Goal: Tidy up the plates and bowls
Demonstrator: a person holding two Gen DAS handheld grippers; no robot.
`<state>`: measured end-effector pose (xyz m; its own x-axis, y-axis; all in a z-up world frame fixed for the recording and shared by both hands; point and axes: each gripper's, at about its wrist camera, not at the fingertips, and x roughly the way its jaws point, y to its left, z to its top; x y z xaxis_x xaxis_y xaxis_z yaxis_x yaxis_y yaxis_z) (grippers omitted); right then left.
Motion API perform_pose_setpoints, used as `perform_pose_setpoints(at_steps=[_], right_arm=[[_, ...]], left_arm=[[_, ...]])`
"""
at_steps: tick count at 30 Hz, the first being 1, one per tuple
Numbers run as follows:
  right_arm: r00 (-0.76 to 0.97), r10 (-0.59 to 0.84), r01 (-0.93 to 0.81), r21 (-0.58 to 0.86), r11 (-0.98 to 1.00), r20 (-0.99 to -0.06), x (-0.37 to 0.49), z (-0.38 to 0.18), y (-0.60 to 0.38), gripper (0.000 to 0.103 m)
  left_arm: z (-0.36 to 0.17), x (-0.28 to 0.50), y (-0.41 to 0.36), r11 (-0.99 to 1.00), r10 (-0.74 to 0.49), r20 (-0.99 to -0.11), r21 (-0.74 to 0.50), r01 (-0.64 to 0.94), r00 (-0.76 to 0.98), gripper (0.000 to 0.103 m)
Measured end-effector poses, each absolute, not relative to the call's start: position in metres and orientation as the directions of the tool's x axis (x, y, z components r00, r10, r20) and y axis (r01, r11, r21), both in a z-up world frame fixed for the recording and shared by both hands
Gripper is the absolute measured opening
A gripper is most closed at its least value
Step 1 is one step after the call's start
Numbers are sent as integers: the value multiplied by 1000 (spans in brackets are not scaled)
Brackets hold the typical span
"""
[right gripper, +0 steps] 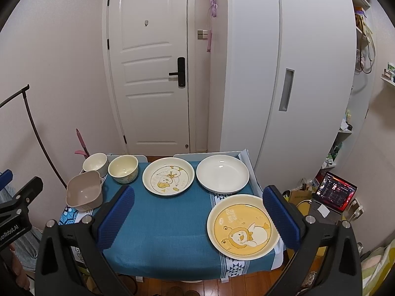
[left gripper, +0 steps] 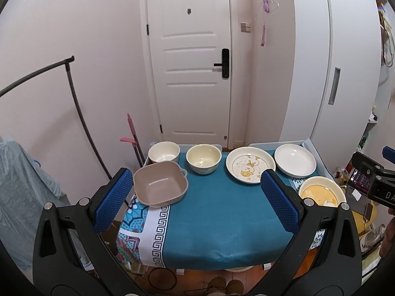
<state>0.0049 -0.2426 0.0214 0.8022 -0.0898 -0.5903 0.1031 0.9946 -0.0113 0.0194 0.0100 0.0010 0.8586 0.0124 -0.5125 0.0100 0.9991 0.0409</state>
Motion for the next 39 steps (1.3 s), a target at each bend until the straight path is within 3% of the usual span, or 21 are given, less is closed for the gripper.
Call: perform_pose_setpoints(at_steps=[34,39], right_arm=[[794,-85,104,-2,995,-603,17,27,-247,103],[770,-55,103,38,994,-636,25,20,-257,103]], left_arm=[[9,44,3,998,-8,-526,51,41,850,103],[5,80,-20,989,-35,-600,96,115,799,103]])
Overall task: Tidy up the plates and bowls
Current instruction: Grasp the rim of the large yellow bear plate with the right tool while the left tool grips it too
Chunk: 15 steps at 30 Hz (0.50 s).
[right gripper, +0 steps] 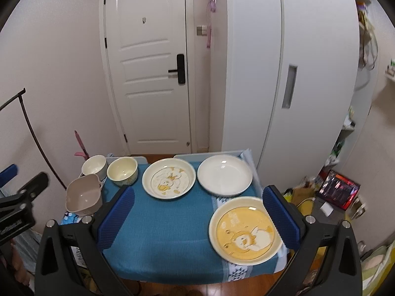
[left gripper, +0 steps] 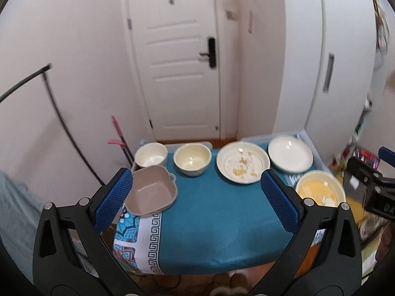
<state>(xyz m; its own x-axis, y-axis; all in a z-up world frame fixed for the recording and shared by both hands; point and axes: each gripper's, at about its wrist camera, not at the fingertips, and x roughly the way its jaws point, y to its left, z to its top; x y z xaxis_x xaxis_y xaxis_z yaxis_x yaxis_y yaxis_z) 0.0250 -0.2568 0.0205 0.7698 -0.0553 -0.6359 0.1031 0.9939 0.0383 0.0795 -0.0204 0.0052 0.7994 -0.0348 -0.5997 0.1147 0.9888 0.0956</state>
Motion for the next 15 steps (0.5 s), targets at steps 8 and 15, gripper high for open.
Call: perform_pose_setpoints(at_steps=[8,15], right_arm=[[685,-138,274,78,959,-716,32,-11,-318,103],[567,-175,460,133,878,-805,29,-64,-385,103]], left_arm=[[-29,146,-88,945,-183,-747,46,324,639,103],[-84,186,-161,853,-335,-827,-63,518,451,103]])
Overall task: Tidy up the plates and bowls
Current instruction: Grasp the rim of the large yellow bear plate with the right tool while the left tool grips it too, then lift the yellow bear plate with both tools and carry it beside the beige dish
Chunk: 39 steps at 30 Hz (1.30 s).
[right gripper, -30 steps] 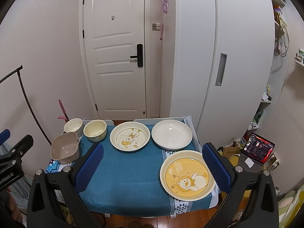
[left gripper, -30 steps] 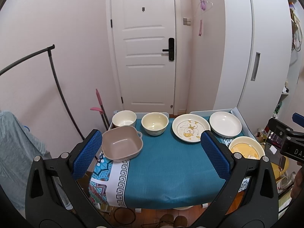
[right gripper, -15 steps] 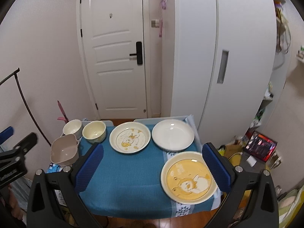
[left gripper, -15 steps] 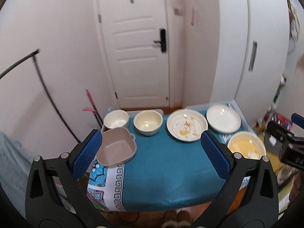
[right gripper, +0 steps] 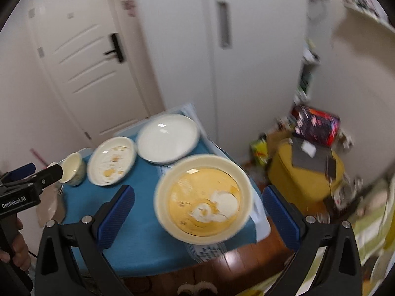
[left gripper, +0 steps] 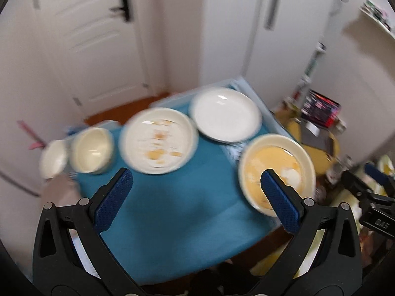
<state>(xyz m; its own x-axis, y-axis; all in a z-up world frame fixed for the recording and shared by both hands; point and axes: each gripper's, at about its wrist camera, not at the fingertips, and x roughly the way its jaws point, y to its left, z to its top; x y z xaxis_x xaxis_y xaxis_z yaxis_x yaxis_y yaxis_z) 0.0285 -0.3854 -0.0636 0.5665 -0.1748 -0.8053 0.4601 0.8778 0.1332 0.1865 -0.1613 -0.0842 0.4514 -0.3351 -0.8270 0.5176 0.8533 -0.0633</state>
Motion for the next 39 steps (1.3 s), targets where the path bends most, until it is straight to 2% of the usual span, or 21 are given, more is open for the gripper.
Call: perform_pose_setpoints(at_steps=[3,7,11,14,16,17,18,19,23,25,29,30,31,39], right_arm=[[521,-156,517,165,840,-839,25,-91,-410,103],[461,-115,570,195,798,-880,21,-137,-437,99],[421,-56,586,225,778,-905,27,-176,-450,72],[406,-8,586,253,770,-914,33,-201,-460,54],[408,14,582,271,767,-913,38,-213,-463,44],[409,24,580,280,765,-912,39,-216,-466,35],[411,30,578,286,764,-911,40,-220,-467,31],[413,35,577,291,763,-910,41,-222,-468,30],[433,47,566,313,763,-900,44,-226,-475,20],[427,48,561,307,769,-903,48,-228,-477,16],[428,55,550,308,776,-902,52,-232,-481,11],[429,58,546,310,779,-902,52,-232,-483,11],[428,59,543,309,781,-902,53,-232,-483,11],[408,48,514,272,814,-912,59,-231,-483,11]], left_arm=[[-116,200,-187,798,-405,-852,-152,583,332,103],[-159,220,-217,759,-410,-889,-209,616,205,103],[-199,234,-242,722,-399,-910,-238,649,110,100],[-221,237,-254,691,-373,-925,-226,687,71,85],[-234,239,-261,673,-354,-934,-219,706,48,65],[-241,239,-264,664,-344,-938,-221,714,30,62],[-246,239,-265,659,-340,-940,-225,717,17,56],[-250,239,-267,653,-336,-942,-232,721,1,52],[-263,238,-273,631,-328,-944,-243,737,-31,46],[-269,237,-276,624,-322,-946,-243,742,-39,35],[-271,237,-281,619,-319,-947,-228,752,-24,31],[-271,237,-281,619,-325,-945,-235,749,-28,27],[-270,237,-281,611,-338,-939,-262,746,-53,18],[-264,232,-282,626,-326,-945,-235,744,-24,18]])
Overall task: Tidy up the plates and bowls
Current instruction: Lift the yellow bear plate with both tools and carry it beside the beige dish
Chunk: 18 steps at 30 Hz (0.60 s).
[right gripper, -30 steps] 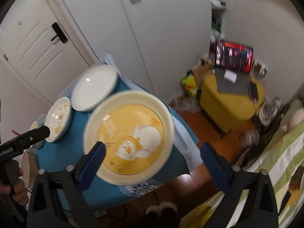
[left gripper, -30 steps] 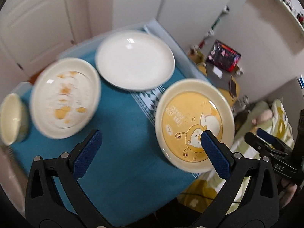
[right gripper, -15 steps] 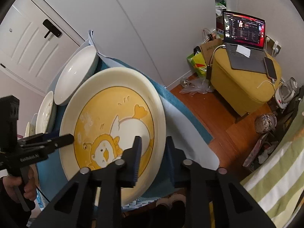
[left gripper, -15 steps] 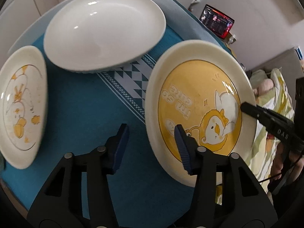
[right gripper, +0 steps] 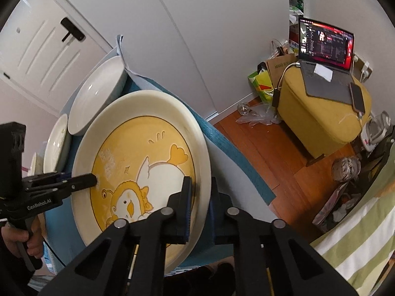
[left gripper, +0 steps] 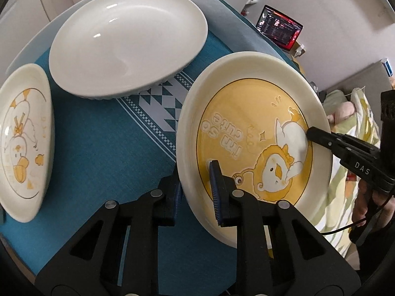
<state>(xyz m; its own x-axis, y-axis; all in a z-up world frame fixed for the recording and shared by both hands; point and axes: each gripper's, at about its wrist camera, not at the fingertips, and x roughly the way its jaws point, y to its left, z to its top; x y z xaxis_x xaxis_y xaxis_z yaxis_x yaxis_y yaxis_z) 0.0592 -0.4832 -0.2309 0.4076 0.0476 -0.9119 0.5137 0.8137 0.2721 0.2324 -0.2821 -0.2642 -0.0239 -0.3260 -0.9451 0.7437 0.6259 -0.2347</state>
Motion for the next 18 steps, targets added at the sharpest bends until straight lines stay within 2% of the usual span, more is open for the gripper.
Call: perform_pose_setpoints(at_steps=[18], right_arm=[[398,46,415,225,882,-916,74,-213,-462,12]], left_arm=[[-240,221,-249,713,-329,-941,-196,673,75,19]])
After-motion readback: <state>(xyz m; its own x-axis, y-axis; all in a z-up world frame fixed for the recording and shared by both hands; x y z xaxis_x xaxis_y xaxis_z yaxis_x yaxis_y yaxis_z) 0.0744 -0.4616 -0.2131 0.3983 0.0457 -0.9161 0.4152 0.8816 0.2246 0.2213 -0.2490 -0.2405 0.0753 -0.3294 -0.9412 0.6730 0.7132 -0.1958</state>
